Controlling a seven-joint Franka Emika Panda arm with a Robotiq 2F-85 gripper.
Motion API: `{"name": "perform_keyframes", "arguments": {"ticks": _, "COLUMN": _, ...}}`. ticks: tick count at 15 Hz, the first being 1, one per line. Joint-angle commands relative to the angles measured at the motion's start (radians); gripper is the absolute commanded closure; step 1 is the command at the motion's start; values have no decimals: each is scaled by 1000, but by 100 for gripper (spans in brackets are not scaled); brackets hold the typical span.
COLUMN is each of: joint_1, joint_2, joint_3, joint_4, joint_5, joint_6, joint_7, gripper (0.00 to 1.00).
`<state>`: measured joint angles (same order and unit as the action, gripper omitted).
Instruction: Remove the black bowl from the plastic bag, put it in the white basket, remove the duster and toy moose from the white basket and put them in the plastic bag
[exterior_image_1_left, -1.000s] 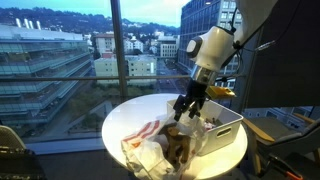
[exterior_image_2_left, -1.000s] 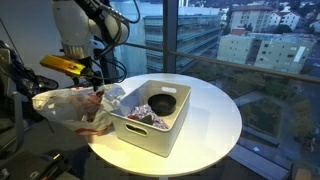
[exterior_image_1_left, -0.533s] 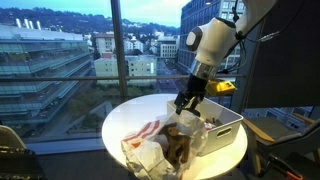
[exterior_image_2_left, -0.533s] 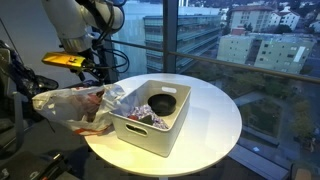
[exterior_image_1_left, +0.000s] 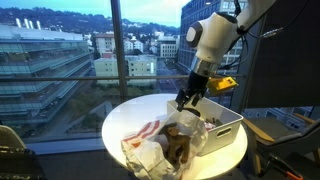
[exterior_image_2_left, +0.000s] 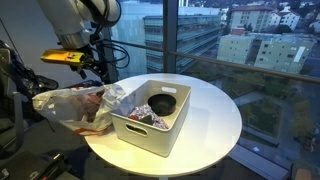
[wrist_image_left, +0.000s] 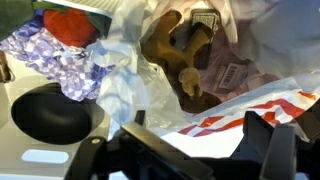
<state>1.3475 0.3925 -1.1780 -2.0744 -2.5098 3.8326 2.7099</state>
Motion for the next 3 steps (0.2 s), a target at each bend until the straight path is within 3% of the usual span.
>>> {"name": "perform_keyframes", "arguments": {"ticks": 1, "joint_1": -6, "joint_2": -1, "joint_3": 6, "joint_4": 1, "joint_5": 0, "joint_6": -1, "joint_7": 0, "gripper": 0}}
{"name": "perform_keyframes", "arguments": {"ticks": 3, "joint_1": -6, "joint_2": -1, "joint_3": 6, "joint_4": 1, "joint_5": 0, "joint_6": 0, "joint_7": 0, "gripper": 0}}
